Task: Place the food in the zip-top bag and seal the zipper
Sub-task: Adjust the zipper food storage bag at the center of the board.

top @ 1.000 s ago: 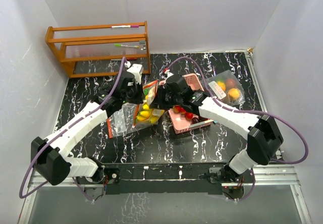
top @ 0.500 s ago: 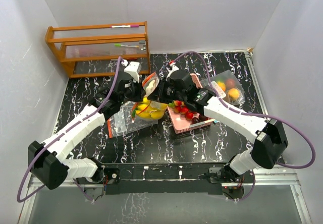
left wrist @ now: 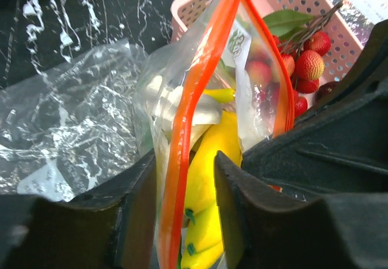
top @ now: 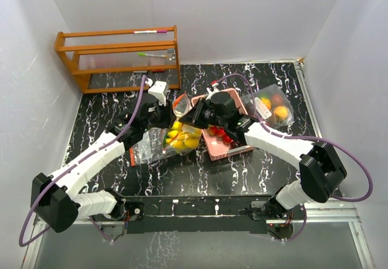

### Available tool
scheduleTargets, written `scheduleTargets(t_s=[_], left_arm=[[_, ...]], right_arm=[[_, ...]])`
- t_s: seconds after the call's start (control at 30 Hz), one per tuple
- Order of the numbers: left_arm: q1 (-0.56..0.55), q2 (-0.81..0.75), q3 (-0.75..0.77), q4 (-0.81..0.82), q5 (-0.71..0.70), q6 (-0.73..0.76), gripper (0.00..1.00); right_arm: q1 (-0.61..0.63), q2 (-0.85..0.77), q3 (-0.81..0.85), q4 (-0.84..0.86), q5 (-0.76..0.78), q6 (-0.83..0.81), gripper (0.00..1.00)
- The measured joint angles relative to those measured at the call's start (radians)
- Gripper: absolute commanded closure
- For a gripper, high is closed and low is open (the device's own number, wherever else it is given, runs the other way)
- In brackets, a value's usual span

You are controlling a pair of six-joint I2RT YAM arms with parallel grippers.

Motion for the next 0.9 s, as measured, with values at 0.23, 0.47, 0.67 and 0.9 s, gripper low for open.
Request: scheduleTargets(t_s=[0.23, 0.47, 0.67, 0.9], left_arm=[[0.0, -0.056, 0.063, -0.02, -0.021, 0.034, 0.03], [0.0, -0.113, 0.114, -0.069, -0.022, 0.048, 0.03], [0.0, -0.235, 0.116, -0.17, -0.043, 0.04, 0.25], [0.0, -0.447, 0.101, -0.258, -0.036, -0.013, 0.61]], right_arm=[[-0.019, -0.016, 0.0, 0.049, -0.013, 0.054, 0.92], [-0.034, -0.079, -0.001, 0.051, -0.002, 0.086, 0.92], [-0.048, -0.105, -0.032, 0.081, 0.017, 0.122, 0.92], [-0.051, -0.109, -0.077, 0.114, 0.053, 0.171, 0.92]])
